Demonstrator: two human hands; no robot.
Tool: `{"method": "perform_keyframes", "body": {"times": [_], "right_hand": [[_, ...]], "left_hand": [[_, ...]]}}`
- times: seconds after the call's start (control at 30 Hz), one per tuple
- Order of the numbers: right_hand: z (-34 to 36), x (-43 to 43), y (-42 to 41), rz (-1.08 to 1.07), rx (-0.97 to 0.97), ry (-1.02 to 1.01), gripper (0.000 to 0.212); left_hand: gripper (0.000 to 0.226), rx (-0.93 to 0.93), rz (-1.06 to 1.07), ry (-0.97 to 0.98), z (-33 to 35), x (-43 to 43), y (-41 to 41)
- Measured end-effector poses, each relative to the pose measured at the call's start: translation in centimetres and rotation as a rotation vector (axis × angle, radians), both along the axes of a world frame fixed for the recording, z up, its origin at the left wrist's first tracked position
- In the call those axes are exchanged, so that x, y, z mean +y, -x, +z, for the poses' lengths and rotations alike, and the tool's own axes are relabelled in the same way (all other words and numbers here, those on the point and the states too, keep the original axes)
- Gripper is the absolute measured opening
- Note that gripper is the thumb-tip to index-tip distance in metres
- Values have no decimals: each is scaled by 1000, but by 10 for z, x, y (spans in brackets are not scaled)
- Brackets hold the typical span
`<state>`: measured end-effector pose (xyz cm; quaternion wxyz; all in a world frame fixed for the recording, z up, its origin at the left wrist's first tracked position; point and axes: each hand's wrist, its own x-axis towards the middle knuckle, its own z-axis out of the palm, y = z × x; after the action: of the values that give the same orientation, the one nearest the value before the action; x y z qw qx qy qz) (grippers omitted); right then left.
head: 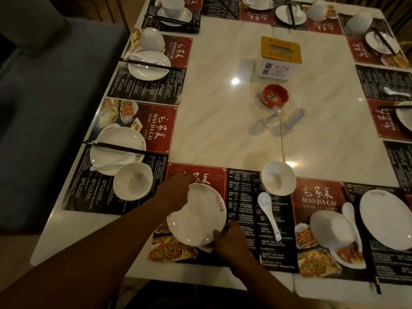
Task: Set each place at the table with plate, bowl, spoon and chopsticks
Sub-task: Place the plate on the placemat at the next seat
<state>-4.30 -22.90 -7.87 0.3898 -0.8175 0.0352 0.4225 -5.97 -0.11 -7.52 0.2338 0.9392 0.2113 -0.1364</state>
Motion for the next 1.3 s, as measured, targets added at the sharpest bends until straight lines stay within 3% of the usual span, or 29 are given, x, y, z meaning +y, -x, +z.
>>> {"method": "perform_keyframes", "body": {"times": [0.17,0.3,0.4,0.6,1.3], "right_hand": [[8,-1,0,-51,-106,-4,29],[14,1,-17,38,-321,93,18],[16,6,-27,71,-362,115,18],[6,14,-19,116,-416,142,23],[0,25,-18,88,-463,145,38]], "left_hand": [[62,8,2,153,3,9,10],[57,25,144,418,19,13,40],[51,92,224,531,25,11,66],[24,64,283,505,15,4,91],[24,-12,362,483,-2,6,94]]}}
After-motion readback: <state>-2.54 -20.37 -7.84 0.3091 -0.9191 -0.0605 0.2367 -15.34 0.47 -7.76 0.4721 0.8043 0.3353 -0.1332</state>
